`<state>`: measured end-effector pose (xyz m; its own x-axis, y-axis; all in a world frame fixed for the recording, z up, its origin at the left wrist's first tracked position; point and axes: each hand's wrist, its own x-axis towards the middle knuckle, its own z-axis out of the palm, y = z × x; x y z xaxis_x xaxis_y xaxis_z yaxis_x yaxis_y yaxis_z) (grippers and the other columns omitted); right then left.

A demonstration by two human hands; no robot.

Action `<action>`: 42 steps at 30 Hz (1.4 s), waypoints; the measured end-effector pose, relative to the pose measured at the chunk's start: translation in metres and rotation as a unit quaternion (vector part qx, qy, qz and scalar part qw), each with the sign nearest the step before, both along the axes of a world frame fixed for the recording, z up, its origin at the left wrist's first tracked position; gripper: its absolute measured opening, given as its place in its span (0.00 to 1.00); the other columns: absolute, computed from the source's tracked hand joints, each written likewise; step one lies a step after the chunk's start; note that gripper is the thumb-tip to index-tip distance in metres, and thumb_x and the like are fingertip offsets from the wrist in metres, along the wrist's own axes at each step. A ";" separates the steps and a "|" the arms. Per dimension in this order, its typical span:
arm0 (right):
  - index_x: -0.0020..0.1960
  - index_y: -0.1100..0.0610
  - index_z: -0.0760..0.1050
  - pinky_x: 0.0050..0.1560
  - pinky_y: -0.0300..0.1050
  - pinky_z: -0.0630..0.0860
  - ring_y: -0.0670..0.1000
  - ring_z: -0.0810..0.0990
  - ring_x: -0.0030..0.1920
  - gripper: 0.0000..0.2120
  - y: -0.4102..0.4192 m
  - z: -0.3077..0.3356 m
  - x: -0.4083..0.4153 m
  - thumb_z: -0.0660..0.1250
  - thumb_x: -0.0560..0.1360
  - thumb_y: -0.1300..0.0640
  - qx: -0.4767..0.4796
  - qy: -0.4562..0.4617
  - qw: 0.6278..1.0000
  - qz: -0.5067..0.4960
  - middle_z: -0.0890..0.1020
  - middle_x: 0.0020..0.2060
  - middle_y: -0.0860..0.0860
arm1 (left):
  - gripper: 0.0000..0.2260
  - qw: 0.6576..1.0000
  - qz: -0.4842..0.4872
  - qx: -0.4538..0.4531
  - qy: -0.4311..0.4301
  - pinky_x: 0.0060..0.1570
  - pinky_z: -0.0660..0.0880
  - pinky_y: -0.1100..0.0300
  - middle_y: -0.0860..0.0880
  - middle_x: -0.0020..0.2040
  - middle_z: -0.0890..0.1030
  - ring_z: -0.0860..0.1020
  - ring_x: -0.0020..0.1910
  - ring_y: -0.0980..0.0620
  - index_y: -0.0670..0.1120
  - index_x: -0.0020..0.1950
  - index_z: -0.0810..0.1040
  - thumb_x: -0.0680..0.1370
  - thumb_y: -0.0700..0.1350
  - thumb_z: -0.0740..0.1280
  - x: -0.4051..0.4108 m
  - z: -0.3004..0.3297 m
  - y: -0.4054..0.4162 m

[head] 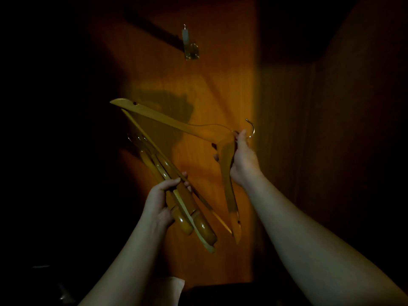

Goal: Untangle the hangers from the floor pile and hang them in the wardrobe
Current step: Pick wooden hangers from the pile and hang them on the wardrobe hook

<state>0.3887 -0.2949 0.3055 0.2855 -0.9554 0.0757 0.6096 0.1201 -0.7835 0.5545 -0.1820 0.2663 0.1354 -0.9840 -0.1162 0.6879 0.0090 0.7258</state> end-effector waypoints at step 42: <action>0.69 0.55 0.65 0.58 0.52 0.73 0.56 0.71 0.64 0.21 -0.122 0.108 -0.010 0.66 0.78 0.55 -0.400 0.563 0.671 -0.270 0.72 0.65 0.54 | 0.11 0.975 0.196 -0.044 -0.097 0.38 0.81 0.56 0.41 0.44 0.81 0.81 0.40 0.48 0.38 0.54 0.82 0.73 0.35 0.66 -0.018 0.130 0.008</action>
<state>0.3788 -0.4165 0.4132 0.2212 -0.7249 0.6523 -0.6375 -0.6137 -0.4658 0.5361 -0.1736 0.3959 0.5140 -0.8572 0.0308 0.4685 0.3107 0.8270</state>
